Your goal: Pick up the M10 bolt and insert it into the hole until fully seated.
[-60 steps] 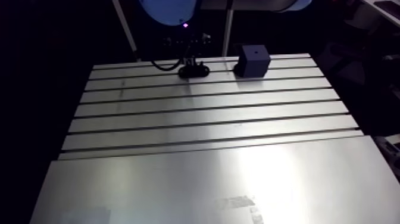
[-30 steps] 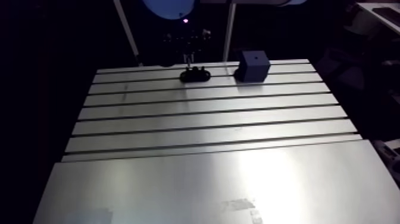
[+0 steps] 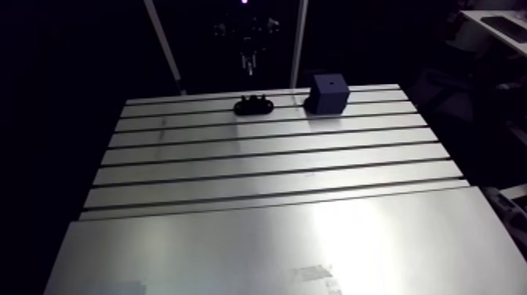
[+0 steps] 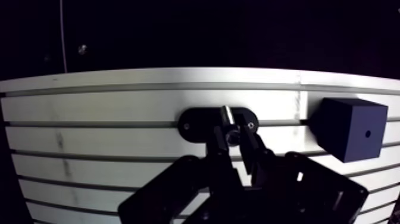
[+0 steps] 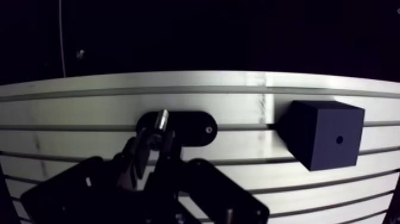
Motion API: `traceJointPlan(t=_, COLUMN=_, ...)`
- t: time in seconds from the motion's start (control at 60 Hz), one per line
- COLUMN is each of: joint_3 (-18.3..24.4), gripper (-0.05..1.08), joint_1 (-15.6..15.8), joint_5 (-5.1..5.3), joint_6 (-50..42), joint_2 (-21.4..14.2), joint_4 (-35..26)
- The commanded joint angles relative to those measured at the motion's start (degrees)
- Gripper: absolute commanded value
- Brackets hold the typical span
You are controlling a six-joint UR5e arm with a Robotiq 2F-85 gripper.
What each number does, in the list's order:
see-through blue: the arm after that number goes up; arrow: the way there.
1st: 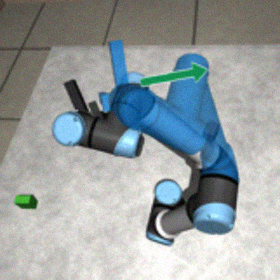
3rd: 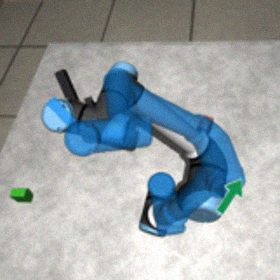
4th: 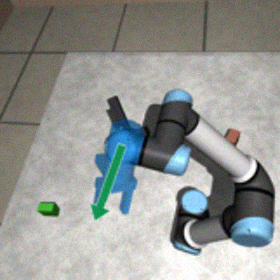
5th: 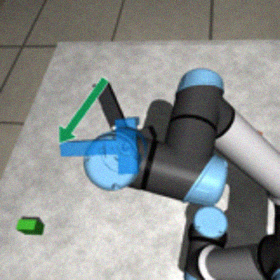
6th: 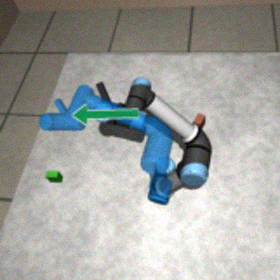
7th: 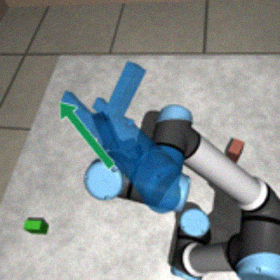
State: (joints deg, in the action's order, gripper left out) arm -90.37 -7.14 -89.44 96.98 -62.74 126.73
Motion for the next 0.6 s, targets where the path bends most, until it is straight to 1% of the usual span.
traceJointPlan(t=0.017, joint_3=7.0, gripper=1.08, joint_1=-2.1, joint_5=-0.23, joint_6=-0.8, joint_2=-0.5, joint_4=-11.4)
traceJointPlan(t=0.033, joint_3=8.2, gripper=1.08, joint_1=-2.4, joint_5=-0.25, joint_6=-0.8, joint_2=-0.5, joint_4=-13.3)
traceJointPlan(t=0.05, joint_3=8.2, gripper=1.08, joint_1=-2.4, joint_5=-0.25, joint_6=-0.8, joint_2=-0.5, joint_4=-13.3)
traceJointPlan(t=0.1, joint_3=10.0, gripper=1.08, joint_1=-3.2, joint_5=-0.41, joint_6=-0.8, joint_2=-0.5, joint_4=-16.1)
traceJointPlan(t=0.15, joint_3=11.0, gripper=1.08, joint_1=-3.8, joint_5=-0.35, joint_6=-0.8, joint_2=-0.4, joint_4=-17.5)
traceJointPlan(t=0.183, joint_3=12.7, gripper=1.08, joint_1=-5.3, joint_5=-0.42, joint_6=-0.8, joint_2=-0.3, joint_4=-20.3)
traceJointPlan(t=0.2, joint_3=12.7, gripper=1.08, joint_1=-5.3, joint_5=-0.42, joint_6=-0.8, joint_2=-0.3, joint_4=-20.3)
traceJointPlan(t=0.217, joint_3=13.5, gripper=1.08, joint_1=-6.0, joint_5=-0.42, joint_6=-0.8, joint_2=-0.3, joint_4=-21.7)
traceJointPlan(t=0.233, joint_3=13.5, gripper=1.08, joint_1=-6.0, joint_5=-0.42, joint_6=-0.8, joint_2=-0.3, joint_4=-21.7)
traceJointPlan(t=0.317, joint_3=15.7, gripper=1.08, joint_1=-8.0, joint_5=-0.09, joint_6=-0.8, joint_2=-0.1, joint_4=-24.9)
traceJointPlan(t=0.333, joint_3=15.7, gripper=1.08, joint_1=-8.0, joint_5=-0.09, joint_6=-0.8, joint_2=-0.1, joint_4=-24.9)
traceJointPlan(t=0.367, joint_3=17.4, gripper=1.08, joint_1=-9.0, joint_5=-0.08, joint_6=-0.8, joint_2=0.0, joint_4=-27.0)
traceJointPlan(t=0.4, joint_3=17.4, gripper=1.08, joint_1=-9.0, joint_5=-0.08, joint_6=-0.8, joint_2=0.0, joint_4=-27.0)
traceJointPlan(t=0.417, joint_3=18.2, gripper=1.08, joint_1=-9.5, joint_5=-0.07, joint_6=-0.8, joint_2=0.1, joint_4=-28.3)
traceJointPlan(t=0.433, joint_3=18.2, gripper=1.08, joint_1=-9.5, joint_5=-0.07, joint_6=-0.8, joint_2=0.1, joint_4=-28.3)
traceJointPlan(t=0.5, joint_3=20.2, gripper=1.08, joint_1=-11.4, joint_5=-0.15, joint_6=-0.8, joint_2=0.3, joint_4=-31.3)
traceJointPlan(t=0.6, joint_3=21.9, gripper=1.08, joint_1=-12.3, joint_5=-0.32, joint_6=-0.7, joint_2=1.0, joint_4=-33.6)
